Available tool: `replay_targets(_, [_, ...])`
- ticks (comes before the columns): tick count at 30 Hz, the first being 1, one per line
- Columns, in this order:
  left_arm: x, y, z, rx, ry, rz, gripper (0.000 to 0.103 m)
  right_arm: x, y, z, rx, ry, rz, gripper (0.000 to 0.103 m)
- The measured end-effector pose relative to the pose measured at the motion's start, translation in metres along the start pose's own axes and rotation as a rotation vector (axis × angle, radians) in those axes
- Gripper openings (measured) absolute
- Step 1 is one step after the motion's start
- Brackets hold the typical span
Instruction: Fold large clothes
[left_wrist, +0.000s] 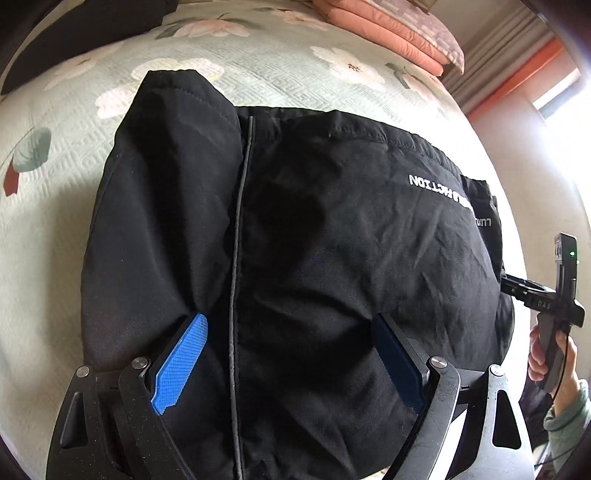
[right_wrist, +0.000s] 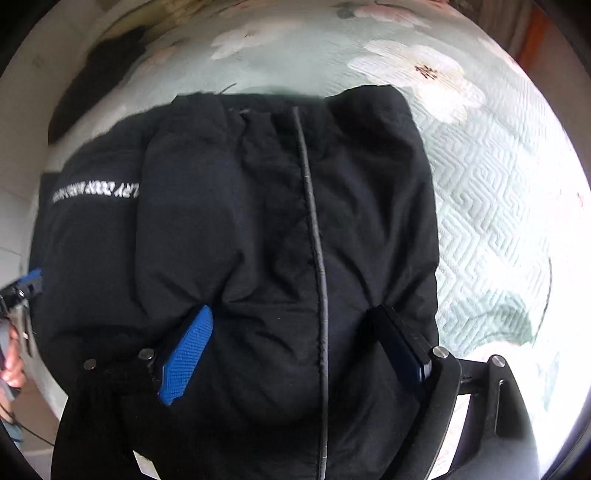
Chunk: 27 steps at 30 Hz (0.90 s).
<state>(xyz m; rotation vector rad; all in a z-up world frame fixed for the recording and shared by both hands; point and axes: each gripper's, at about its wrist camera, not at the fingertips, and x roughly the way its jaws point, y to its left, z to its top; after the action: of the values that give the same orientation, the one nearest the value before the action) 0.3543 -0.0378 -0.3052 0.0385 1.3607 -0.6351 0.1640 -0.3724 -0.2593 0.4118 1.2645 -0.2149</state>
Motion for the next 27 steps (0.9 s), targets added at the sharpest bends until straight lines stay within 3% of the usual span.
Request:
replay_targets(9, [-0.036, 0.027, -0.030, -0.120, -0.050, 0.028, 0.091, -0.044, -0.028, -0.019, 0.071, -0.071, 0.008, 0.083])
replay_targets(12, [-0.049, 0.035, -0.045, -0.164, -0.072, 0.061, 0.091, -0.054, -0.017, -0.017, 0.041, -0.114, -0.011, 0.077])
replay_targets(14, [-0.057, 0.043, -0.057, -0.202, -0.084, 0.078, 0.091, -0.057, -0.004, -0.011, 0.003, -0.130, -0.006, 0.068])
replay_targets(18, [-0.072, 0.060, -0.079, -0.298, -0.102, 0.079, 0.091, -0.062, 0.046, -0.008, -0.060, -0.151, 0.080, 0.068])
replay_targets(23, [-0.082, 0.074, -0.108, -0.372, -0.103, 0.041, 0.091, -0.059, 0.136, -0.025, -0.201, -0.171, 0.093, 0.068])
replay_targets(27, [-0.077, 0.082, -0.130, -0.421, -0.097, -0.025, 0.091, -0.035, 0.205, -0.041, -0.279, -0.149, 0.058, 0.062])
